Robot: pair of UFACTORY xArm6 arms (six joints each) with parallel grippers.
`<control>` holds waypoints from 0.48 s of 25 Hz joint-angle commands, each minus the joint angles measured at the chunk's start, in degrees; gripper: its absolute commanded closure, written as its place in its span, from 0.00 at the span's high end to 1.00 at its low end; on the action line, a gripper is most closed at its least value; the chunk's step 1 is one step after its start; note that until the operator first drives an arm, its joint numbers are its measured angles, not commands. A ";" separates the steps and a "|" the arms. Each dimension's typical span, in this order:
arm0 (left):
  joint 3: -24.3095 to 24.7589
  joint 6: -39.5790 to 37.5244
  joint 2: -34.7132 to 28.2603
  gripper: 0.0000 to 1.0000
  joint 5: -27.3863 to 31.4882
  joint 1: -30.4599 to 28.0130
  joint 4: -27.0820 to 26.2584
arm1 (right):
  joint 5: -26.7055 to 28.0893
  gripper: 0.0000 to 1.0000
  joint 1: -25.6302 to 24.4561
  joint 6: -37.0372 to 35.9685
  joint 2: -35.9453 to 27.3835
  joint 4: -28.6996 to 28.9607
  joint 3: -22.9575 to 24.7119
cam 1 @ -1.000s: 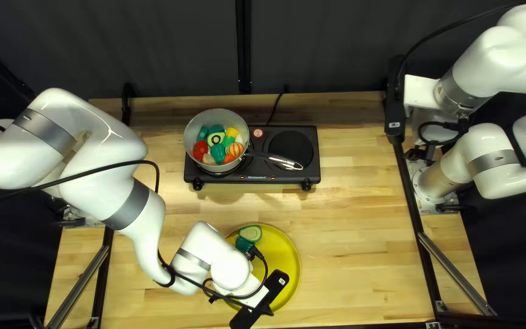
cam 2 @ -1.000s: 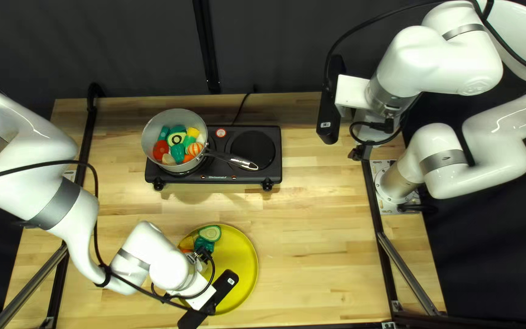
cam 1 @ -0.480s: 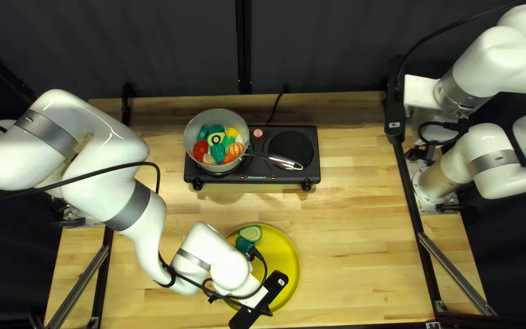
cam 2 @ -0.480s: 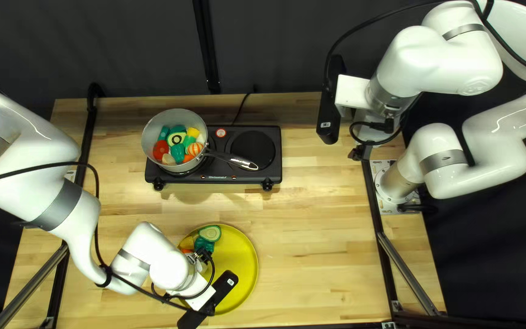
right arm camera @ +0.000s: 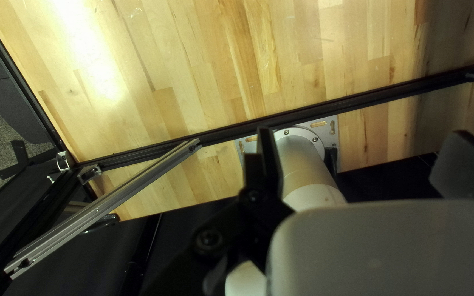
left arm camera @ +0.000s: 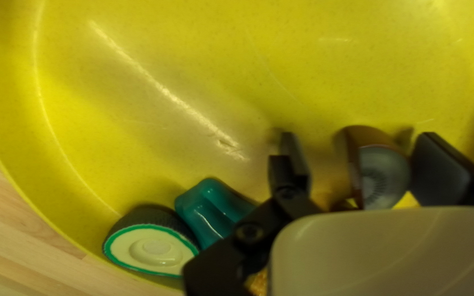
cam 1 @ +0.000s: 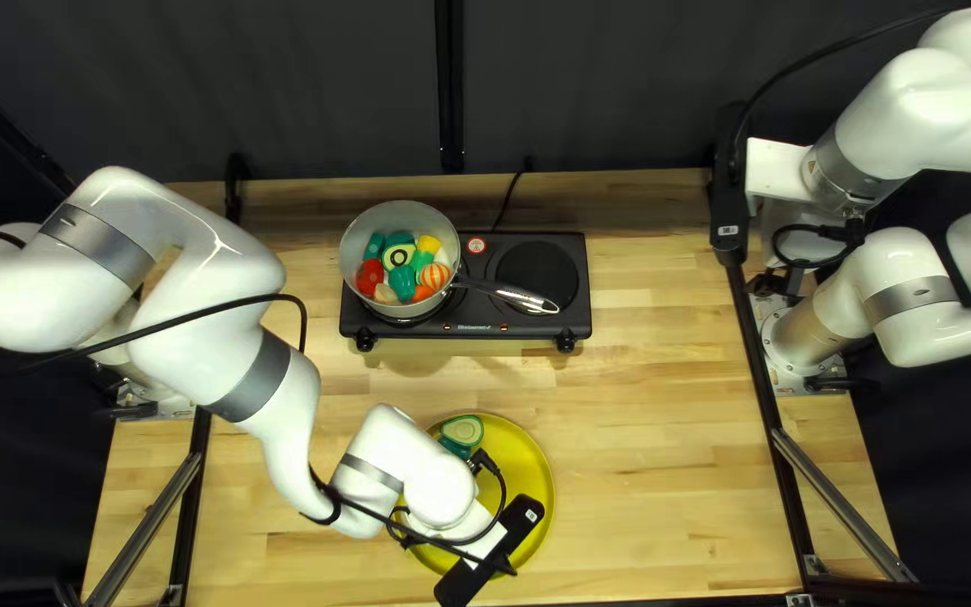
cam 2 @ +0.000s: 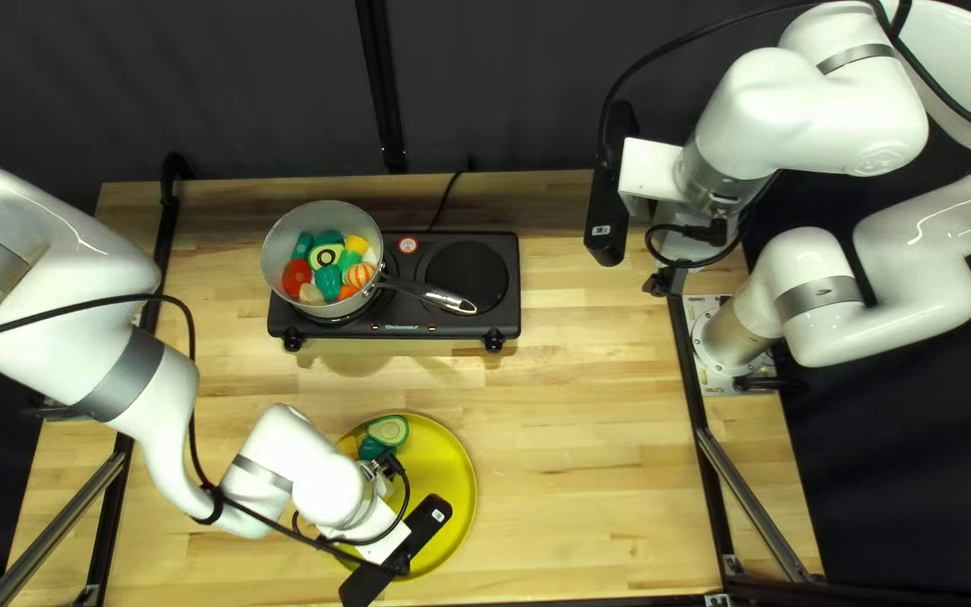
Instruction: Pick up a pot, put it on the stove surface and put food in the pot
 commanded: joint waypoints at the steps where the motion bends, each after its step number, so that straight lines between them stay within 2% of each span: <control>1: 0.00 0.00 0.00 0.00 0.00 0.00 0.00 | 0.00 1.00 0.00 0.00 0.00 0.00 0.00; 3: 0.06 -0.05 -0.20 0.00 0.12 -0.12 -0.11 | 0.00 1.00 0.00 0.00 0.00 0.00 0.00; 7: -2.68 0.55 -2.40 0.00 4.86 0.20 0.69 | 0.00 1.00 0.00 0.00 0.00 0.00 0.00; 12: -3.54 2.90 -7.11 0.00 10.86 2.45 1.67 | 0.00 1.00 0.00 0.00 0.00 0.00 0.00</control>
